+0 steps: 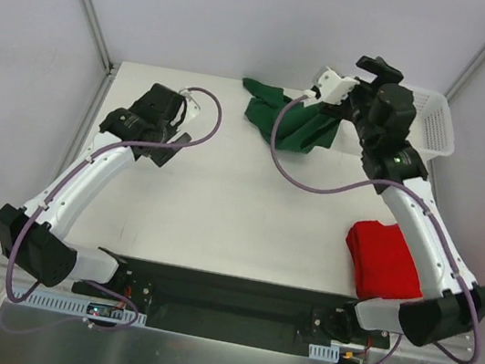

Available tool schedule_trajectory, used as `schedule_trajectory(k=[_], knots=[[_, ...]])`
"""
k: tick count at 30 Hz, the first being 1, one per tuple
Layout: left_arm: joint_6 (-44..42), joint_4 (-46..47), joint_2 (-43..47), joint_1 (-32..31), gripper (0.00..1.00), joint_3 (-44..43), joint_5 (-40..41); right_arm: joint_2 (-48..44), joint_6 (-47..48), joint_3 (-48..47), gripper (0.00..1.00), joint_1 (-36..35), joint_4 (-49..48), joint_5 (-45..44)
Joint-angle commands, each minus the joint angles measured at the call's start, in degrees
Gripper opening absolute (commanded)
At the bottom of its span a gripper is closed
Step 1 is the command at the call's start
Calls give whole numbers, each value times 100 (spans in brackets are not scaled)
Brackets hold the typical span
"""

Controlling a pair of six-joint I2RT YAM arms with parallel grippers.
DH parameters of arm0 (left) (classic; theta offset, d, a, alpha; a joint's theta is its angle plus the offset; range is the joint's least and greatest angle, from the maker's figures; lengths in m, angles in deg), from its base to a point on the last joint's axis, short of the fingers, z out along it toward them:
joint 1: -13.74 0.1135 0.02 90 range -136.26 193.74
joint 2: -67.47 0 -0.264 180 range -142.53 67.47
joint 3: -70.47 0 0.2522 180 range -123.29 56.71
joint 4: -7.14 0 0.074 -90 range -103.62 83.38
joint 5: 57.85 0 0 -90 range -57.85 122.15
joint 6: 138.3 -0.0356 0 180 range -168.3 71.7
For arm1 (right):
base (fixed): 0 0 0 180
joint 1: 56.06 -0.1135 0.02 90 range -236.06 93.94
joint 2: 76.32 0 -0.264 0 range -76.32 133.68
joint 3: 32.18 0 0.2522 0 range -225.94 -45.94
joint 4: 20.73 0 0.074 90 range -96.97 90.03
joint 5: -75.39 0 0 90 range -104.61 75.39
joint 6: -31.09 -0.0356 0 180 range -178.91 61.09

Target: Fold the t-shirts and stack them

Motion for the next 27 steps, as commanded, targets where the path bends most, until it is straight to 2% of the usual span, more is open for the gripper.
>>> schedule_trajectory(k=[1,6,8,11,12,13,14,20,23,25,26,27], knots=[[100,15,-111,-48,98,-272,-67,-499,-1233,-442,98,-32,1445,1333],[82,15,-164,-57,98,-325,-32,-218,-1858,-1567,98,-58,3227,2684],[108,15,-190,-57,98,-343,3,-139,-1807,-1805,93,-145,3389,2995],[179,24,-208,-48,99,-343,126,-104,-1508,-1744,60,-523,3355,3286],[205,24,-190,-31,99,-334,161,-104,-1473,-1674,26,-741,3154,3295],[292,24,-164,4,99,-317,188,-104,-1498,-1604,11,-822,3004,3348],[345,16,-155,118,99,-316,197,-60,-1560,-1455,1,-884,2855,3426],[530,33,108,672,99,-176,399,256,-2464,-1454,1,-1288,1485,4270],[513,33,275,813,99,-35,496,388,-2403,-1428,1,-1473,799,4605],[487,24,398,831,99,35,400,441,-2492,-1419,10,-1543,797,4203],[487,24,442,839,99,35,338,441,-2518,-1419,11,-1552,945,3957],[530,24,469,840,99,18,251,433,-2527,-1375,11,-1544,1068,3311]])
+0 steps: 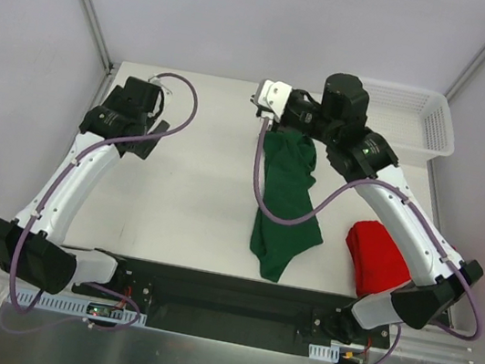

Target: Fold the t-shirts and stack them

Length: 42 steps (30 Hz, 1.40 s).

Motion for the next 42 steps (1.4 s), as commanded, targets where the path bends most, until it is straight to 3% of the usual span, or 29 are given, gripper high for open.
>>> schedule_trajectory(k=[1,2,5,6,9,12,16,25,30,42], knots=[[170,-15,371,18,99,-52,-352,-53,-237,39,12,-44,-243,-1054],[196,-15,380,9,99,-122,-503,-44,-114,57,14,-44,246,-1424],[205,-85,205,18,100,-614,-1195,-9,28,84,33,61,1265,-3249],[205,-129,-13,0,99,-807,-1355,-9,-199,57,46,157,1523,-3368],[-22,-147,-305,0,99,-1545,-2050,-123,-630,153,66,658,2079,-3308],[-181,-156,-928,-88,99,-2327,-2323,-71,-851,461,64,1045,2044,-3404],[-120,-156,-2044,-237,99,-3442,-2552,517,-1386,128,59,1432,2272,-3361],[1127,-252,-3627,-255,97,-4087,-3764,1730,-1915,-329,54,1670,2325,-2395],[1217,-270,-3874,-176,96,-4122,-4099,2618,-1845,-1031,53,1723,2343,-2051],[574,-525,-3189,-79,98,-3780,-3467,4463,-1976,-2474,57,1819,1956,-2131]])
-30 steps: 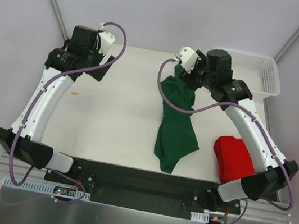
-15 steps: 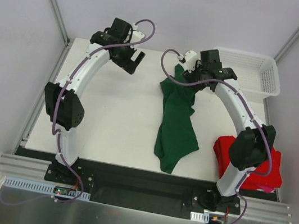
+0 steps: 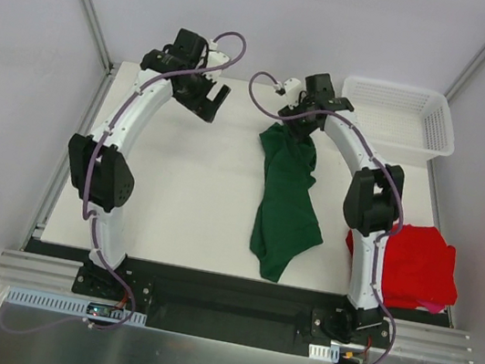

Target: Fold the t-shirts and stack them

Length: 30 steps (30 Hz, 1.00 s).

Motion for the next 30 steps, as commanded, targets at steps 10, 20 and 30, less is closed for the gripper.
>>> schedule_trajectory(k=[10,20,30], knots=[[-261,-236,826,61,99,219,634,687,-145,-683,59,119,11,391],[-279,-228,782,61,99,219,757,574,-294,-490,59,58,495,1121],[-261,-228,834,52,99,263,766,565,-320,-445,1,5,618,971]])
